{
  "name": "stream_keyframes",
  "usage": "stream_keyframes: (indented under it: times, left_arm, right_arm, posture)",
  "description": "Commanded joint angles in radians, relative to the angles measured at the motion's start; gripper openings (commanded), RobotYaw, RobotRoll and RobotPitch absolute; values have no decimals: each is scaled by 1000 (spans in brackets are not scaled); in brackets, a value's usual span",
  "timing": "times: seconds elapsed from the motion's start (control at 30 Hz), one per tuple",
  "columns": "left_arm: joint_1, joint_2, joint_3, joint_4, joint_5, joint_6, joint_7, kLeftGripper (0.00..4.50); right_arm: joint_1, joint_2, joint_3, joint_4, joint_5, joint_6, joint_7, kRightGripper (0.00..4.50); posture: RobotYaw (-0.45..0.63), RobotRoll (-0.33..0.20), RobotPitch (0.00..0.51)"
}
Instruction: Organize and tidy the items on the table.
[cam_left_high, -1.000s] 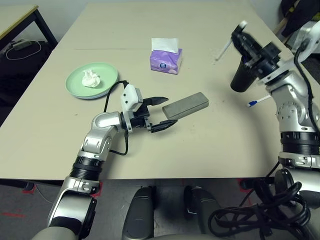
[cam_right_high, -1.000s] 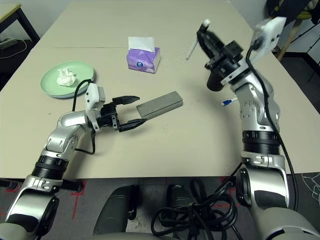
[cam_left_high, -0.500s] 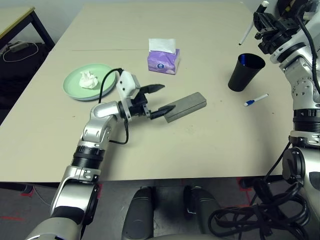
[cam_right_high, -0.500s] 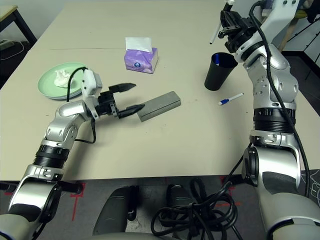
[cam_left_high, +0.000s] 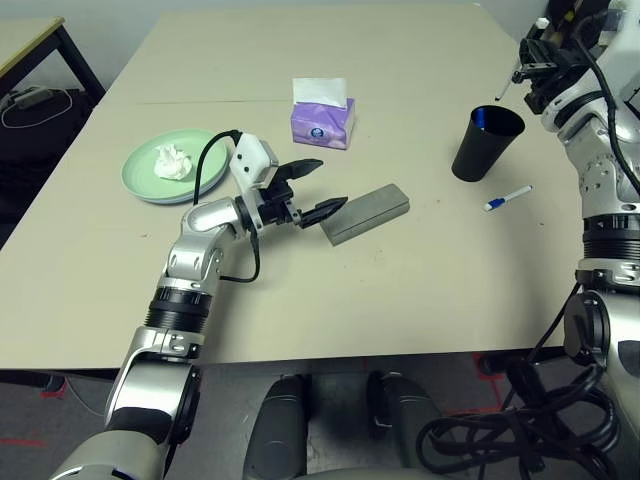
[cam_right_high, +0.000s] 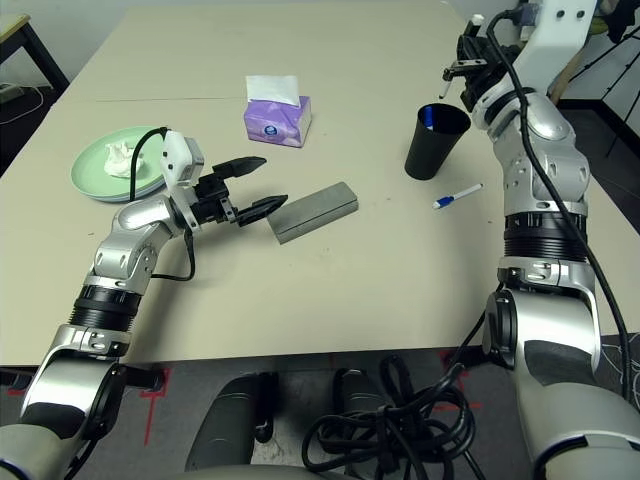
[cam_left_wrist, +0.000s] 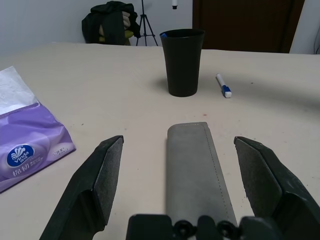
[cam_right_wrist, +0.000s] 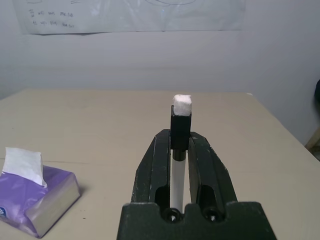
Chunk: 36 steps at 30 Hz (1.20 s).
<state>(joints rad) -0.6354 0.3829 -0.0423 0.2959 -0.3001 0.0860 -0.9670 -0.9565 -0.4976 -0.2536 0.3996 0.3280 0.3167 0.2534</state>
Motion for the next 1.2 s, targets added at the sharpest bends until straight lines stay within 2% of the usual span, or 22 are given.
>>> stream_keyframes:
  times: [0.03, 0.43, 0.57, 0.8, 0.83, 1.0, 1.07, 1.2]
  left_arm:
    - [10, 7, 0, 2, 1, 11, -7, 4500]
    - [13, 16, 0, -7, -1, 23, -12, 4500]
    - [16, 19, -2, -10, -1, 28, -15, 4500]
    - [17, 17, -2, -15, -3, 36, -20, 4500]
    - [16, 16, -2, -15, -3, 37, -19, 4500]
    - [20, 14, -2, -21, -4, 33, -18, 4500]
    - [23, 14, -2, -26, -5, 32, -19, 4500]
    - [29, 14, -2, -35, -9, 36, -22, 4500]
  right_arm:
    - [6, 1, -9, 16, -14, 0, -5, 331]
    - [45, 10, -6, 7, -25, 11, -5, 331]
    - [49, 10, -7, -3, -31, 6, -8, 1494]
    - [53, 5, -6, -11, -29, 14, -2, 4250]
    - [54, 5, -6, -12, -29, 14, -1, 4474]
    - [64, -4, 7, -17, -22, 5, 53, 4474]
    - [73, -6, 17, -18, 12, -18, 163, 4474]
    - [123, -50, 68, -12, 67, -53, 497, 4474]
  posture:
    - [72, 0, 94]
    - [74, 0, 98]
    - [74, 0, 100]
    - [70, 0, 100]
    - [70, 0, 100]
    - [71, 0, 96]
    - [68, 0, 99]
    - [77, 0, 105]
